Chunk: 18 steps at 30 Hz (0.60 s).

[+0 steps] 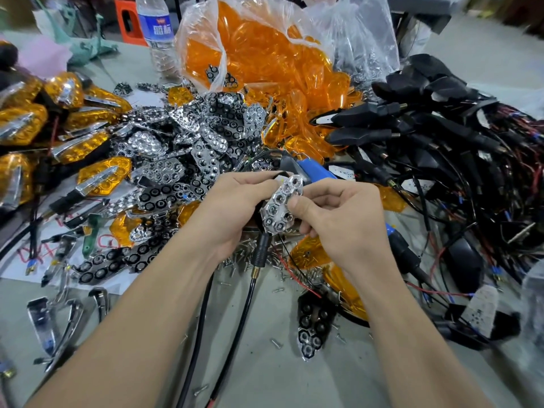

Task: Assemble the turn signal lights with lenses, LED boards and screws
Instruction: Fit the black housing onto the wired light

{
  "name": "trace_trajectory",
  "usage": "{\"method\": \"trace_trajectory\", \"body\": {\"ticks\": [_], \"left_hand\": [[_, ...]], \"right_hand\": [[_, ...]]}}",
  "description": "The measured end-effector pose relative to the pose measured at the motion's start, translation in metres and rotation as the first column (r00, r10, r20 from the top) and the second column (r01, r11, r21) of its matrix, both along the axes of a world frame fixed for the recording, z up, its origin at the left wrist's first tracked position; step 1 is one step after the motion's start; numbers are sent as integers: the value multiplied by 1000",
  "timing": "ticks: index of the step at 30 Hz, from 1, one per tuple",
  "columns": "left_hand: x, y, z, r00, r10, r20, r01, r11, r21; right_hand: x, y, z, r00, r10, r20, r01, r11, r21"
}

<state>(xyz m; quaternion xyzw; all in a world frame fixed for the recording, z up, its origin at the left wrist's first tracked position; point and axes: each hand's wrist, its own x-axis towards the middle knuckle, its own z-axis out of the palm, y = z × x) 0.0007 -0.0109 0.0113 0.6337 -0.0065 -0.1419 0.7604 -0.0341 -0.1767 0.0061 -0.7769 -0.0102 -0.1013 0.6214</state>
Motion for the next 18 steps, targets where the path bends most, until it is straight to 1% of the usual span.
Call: {"method": "trace_trajectory", "body": {"ticks": [3,5,6,10,13,15,18], "left_hand": [[-2,2,2,998,-42,-37,43,998,35],[-2,5,1,997,-68,-30,70,995,73],[-2,5,1,997,-80,-21,81,993,83],[-2,4,2,992,-123,0,123,992,32],[-3,4,3,981,-188,53,188,982,2],[-2,7,4,967,-232,103,233,972,5],[-3,9,3,947,-278,159,274,960,49]], "right_hand": [[-2,0,0,997,-70,40,76,987,-141],[-4,2,0,989,-124,78,138,963,-229],[-4,3,1,987,-136,88,154,956,-249],[-5,7,1,982,-156,103,179,946,-269],[-4,5,2,989,-144,44,151,953,-263],[-2,3,2,995,-101,-4,98,972,-213],[-2,2,1,997,-71,-6,68,979,-195]]}}
